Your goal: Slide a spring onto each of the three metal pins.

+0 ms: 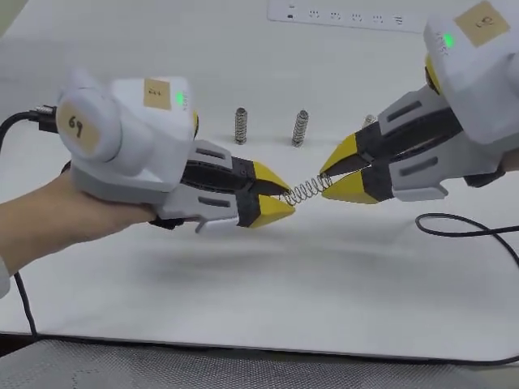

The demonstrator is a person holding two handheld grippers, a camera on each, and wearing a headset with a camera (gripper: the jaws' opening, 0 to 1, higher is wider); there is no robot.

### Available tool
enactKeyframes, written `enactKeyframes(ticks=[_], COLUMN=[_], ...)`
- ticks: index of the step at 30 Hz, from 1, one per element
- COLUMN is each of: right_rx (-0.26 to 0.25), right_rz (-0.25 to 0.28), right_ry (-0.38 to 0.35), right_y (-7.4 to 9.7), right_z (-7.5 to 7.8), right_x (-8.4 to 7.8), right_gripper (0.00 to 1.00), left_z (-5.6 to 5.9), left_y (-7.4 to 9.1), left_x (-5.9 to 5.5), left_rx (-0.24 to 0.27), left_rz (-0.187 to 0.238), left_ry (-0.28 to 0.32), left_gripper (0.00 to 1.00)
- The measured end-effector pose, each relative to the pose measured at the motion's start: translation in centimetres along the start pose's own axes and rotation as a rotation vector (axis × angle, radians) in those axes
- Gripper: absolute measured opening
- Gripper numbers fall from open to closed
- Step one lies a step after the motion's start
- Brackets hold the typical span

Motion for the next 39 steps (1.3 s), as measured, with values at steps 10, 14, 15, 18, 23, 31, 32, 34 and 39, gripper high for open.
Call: enactKeyframes(ticks=[10, 14, 15, 18, 23, 31, 32, 34, 39], right_rx=[0.009, 0.013, 0.013, 0.014, 0.017, 0.018, 0.02, 0.02, 0.023], right_rz=[-0.011, -0.011, -0.012, -0.012, -0.009, -0.021, -0.021, -0.024, -0.017], right_ry=[0.019, 0.025, 0.027, 0.034, 0.033, 0.032, 0.031, 0.033, 0.026], right_y=[-0.2, -0.3, -0.3, -0.4, -0.4, -0.3, -0.3, -0.3, -0.1], right_z=[0.1, 0.2, 0.2, 0.2, 0.1, 0.1, 0.0, 0.0, -0.1], right_x=[0.8, 1.1, 1.2, 1.4, 1.4, 1.3, 1.3, 1.2, 1.2], right_gripper=[0.07, 0.07, 0.07, 0.07, 0.07, 0.07, 0.07, 0.07, 0.1], left_z=[-0.1, -0.1, -0.1, -0.1, -0.1, 0.0, 0.1, 0.1, 0.1], left_y=[-0.2, -0.3, -0.3, -0.2, -0.2, -0.3, -0.3, -0.3, -0.3], left_x=[-0.1, -0.2, -0.2, -0.3, -0.4, -0.3, -0.3, -0.3, -0.3], left_rx=[-0.004, -0.004, -0.005, -0.006, -0.003, -0.003, -0.005, -0.006, -0.009], left_rz=[-0.004, -0.006, -0.006, -0.008, -0.008, -0.006, -0.006, -0.007, -0.007], left_ry=[-0.004, -0.007, -0.007, -0.006, -0.007, -0.014, -0.014, -0.014, -0.016], left_gripper=[0.02, 0.02, 0.02, 0.02, 0.02, 0.01, 0.01, 0.01, 0.01])
Point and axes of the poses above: the centre of the closed fingertips' face, and the gripper's own axes: y roughly backward along the fingers, z roughly to its right, x roughly out of its top, the point moved 1 cm from there along y, roughly backward along the fingers, and after that the axes turned 4 degrees about -x, right-handed, at the moved point
